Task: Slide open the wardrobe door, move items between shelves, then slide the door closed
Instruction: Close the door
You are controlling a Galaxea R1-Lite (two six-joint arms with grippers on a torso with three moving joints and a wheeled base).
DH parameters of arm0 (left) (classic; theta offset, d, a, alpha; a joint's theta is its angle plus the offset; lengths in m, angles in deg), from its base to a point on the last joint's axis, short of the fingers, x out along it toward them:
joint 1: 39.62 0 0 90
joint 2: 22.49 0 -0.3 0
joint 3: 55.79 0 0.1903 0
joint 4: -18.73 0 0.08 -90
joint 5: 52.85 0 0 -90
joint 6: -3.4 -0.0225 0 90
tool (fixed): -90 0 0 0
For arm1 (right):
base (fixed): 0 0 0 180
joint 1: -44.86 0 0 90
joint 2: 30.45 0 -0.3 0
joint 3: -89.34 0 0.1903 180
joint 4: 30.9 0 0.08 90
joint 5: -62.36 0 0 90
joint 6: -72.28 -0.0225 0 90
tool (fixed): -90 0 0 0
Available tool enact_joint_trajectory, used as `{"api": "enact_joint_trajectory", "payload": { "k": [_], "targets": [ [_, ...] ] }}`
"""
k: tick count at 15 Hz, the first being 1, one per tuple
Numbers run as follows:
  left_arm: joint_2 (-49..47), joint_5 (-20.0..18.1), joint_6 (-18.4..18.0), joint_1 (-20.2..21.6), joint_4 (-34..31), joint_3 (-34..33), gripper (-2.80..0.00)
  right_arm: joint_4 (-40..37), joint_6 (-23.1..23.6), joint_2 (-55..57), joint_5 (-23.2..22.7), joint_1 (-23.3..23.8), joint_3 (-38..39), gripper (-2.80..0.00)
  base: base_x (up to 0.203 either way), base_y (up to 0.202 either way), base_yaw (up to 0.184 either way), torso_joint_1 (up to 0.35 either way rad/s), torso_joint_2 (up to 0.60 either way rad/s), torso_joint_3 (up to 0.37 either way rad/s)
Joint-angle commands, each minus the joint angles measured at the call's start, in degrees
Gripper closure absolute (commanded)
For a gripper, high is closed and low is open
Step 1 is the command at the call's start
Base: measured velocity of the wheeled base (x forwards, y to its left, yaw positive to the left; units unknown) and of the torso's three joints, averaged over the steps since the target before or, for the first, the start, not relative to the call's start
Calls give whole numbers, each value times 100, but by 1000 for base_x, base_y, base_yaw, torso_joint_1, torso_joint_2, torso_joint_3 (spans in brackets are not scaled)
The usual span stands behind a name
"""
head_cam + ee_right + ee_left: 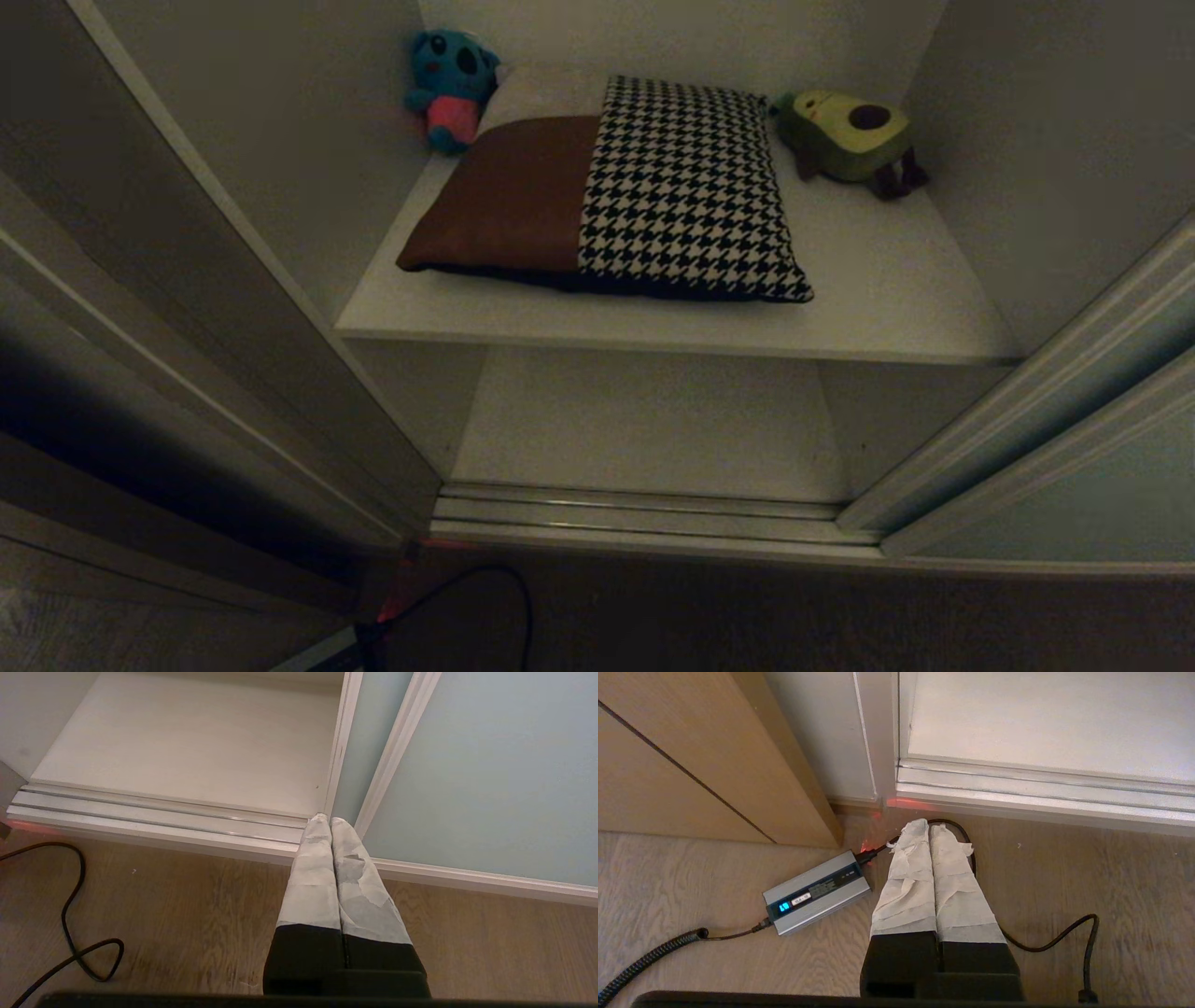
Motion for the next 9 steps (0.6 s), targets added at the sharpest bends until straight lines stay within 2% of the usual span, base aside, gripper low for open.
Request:
{"api": "enact_joint_trajectory", "payload": {
  "k": [1,9],
  "targets": [
    [-7,4,2,-1,-6,3,0,0,-6,-1,-2,-5,18,0,0,0,0,0,0,0],
    [-7,4,2,-1,-6,-3,0,0,3,-1,-2,4,18,0,0,0,0,0,0,0]
  ]
}}
